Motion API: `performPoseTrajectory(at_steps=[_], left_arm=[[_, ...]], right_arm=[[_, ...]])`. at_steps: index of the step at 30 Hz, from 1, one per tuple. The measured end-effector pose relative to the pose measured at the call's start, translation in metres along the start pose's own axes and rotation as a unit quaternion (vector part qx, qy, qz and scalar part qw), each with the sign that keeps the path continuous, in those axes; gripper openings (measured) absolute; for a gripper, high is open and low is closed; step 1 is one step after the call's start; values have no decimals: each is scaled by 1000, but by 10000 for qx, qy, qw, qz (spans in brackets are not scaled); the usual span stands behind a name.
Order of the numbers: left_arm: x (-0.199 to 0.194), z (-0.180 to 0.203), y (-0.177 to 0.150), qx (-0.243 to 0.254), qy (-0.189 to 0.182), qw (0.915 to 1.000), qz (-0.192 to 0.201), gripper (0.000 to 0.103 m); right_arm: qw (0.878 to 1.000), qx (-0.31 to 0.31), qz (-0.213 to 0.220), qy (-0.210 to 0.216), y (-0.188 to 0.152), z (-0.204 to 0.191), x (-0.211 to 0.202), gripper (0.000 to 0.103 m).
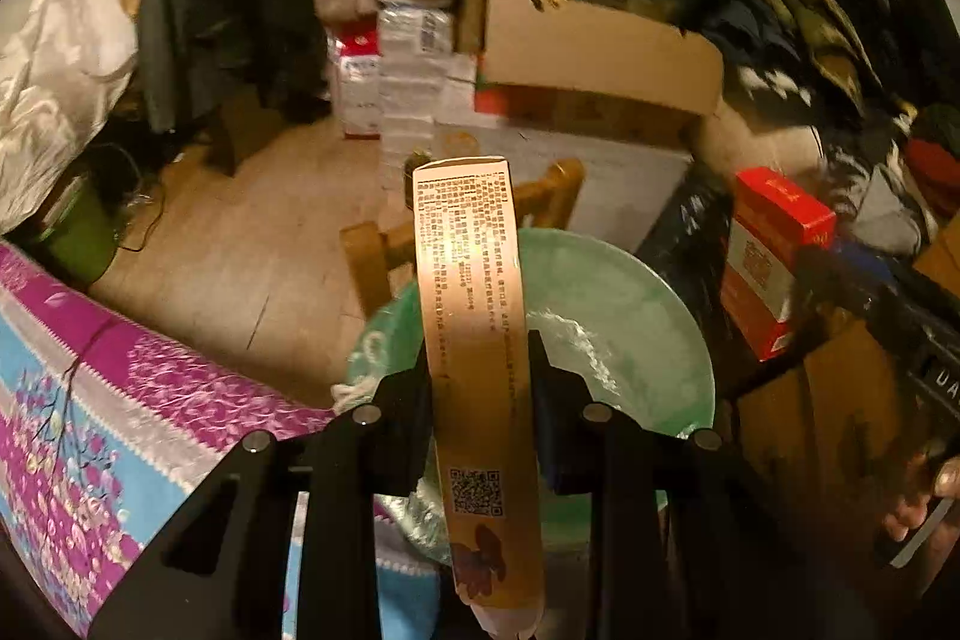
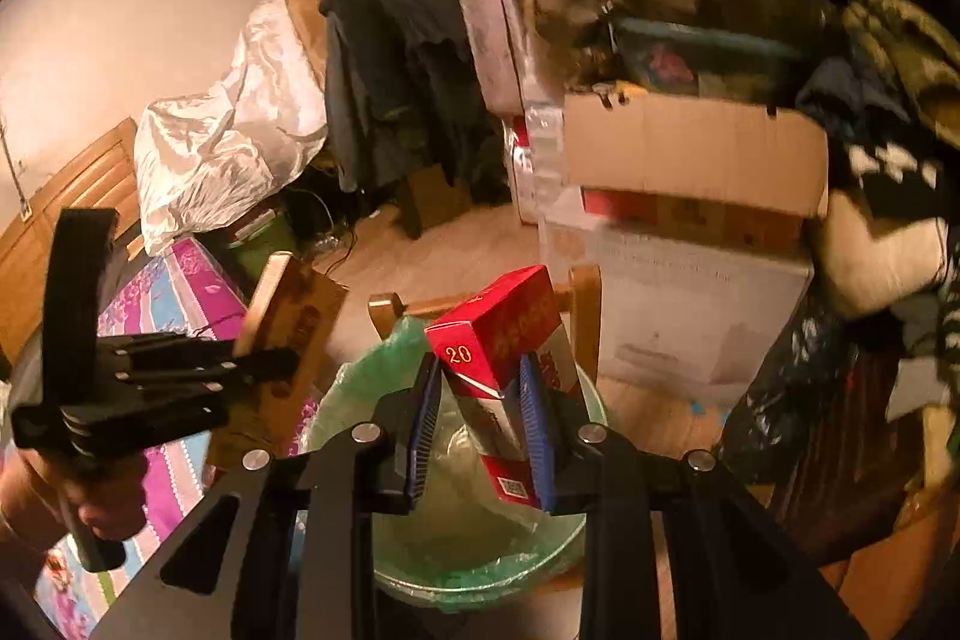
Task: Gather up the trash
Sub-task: 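Carry the tan box and red pack over the green-lined wastebasket with both tools, then open both tools to drop the tan box and red pack into the wastebasket, then return both open tools to the trash pile on the bed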
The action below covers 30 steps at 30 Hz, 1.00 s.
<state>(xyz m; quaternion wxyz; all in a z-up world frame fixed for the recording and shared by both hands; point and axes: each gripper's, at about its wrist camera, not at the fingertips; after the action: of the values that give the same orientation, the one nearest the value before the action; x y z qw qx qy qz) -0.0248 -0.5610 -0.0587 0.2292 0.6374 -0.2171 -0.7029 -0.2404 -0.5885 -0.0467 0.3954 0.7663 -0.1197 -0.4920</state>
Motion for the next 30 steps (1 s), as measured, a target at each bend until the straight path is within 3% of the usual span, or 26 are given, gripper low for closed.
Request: performPoseTrajectory(at_steps=[14,15,16,17,30], left_arm=[[21,6,5,19,27,9999,-123,29],[22,7,6,23,13,9999,-137,32],[23,8,6,25,31,9999,-155,44],[23,8,7,22,74,9999,-150,56],[13,5,4,48,76,10000,-29,57]], right_arm=[[9990,69,-277,344,1,-2,41,31],[9990,-7,-333,300,1,-4,46,41],[9993,-41,-331,189,1,-6,47,57],[9995,-57,-287,124,0,-8,47,60],[9998,110,-177,43,-6,-4,41,59]])
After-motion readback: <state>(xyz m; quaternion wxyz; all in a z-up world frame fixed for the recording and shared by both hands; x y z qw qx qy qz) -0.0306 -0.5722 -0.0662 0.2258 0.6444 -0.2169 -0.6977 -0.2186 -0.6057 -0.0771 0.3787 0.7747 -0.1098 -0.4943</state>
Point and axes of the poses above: each gripper's, at about its wrist camera, not at the fingertips, and x roughly the way its jaws point, z to its right, y to its top, and after that the axes turned 3 degrees about x, right-handed
